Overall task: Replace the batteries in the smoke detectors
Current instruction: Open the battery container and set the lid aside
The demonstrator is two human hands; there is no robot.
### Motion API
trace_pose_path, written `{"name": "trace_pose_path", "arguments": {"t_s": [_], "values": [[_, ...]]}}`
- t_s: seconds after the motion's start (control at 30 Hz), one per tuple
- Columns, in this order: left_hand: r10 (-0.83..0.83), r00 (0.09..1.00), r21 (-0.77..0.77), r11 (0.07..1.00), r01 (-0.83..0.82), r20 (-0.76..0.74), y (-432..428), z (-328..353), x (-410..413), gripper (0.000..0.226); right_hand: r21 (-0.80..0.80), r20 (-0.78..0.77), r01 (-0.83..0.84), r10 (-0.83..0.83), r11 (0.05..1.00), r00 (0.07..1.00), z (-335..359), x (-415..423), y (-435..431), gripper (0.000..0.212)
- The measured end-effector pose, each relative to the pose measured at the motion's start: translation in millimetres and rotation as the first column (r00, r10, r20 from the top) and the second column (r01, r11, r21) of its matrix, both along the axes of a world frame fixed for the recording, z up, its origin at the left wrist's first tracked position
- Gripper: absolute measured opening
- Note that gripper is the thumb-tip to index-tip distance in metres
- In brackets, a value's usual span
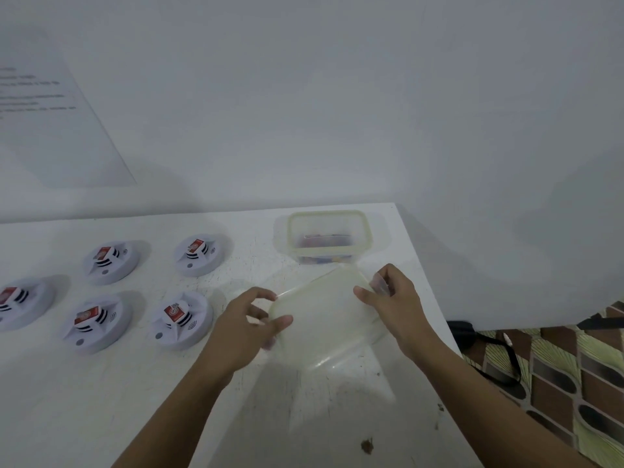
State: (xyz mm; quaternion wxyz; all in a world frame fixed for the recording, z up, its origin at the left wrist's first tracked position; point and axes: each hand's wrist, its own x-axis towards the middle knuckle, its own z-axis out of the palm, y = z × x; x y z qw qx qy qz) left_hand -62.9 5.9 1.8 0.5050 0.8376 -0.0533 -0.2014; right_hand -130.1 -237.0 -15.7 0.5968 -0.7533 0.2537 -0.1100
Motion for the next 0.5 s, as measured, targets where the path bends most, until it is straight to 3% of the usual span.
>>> {"name": "trace_pose_path", "arguments": {"t_s": [0.1,0.23,0.5], "values": [[0.064,0.996,-0.010,0.998,-0.063,0.067,-7.5,-4.4,10.5,0.020,-0.026,-0.011,0.042,-0.042,0.999,0.999,0.8,-1.7,0.8,0.035],[0.088,0.996,-0.090,0.992,-0.086,0.019,-13.5,-5.7,16.2,0.009,-0.068,-0.031,0.039,-0.041,0.997,0.999,-0.7,-7.5,3.0,0.037],[0.189,0.981,-0.191,0.962,-0.195,-0.046,-19.4,-8.6,14.2,0.020,-0.121,-0.025,-0.003,0.000,0.993,1.000,4.2,-6.8,3.7,0.035]]}}
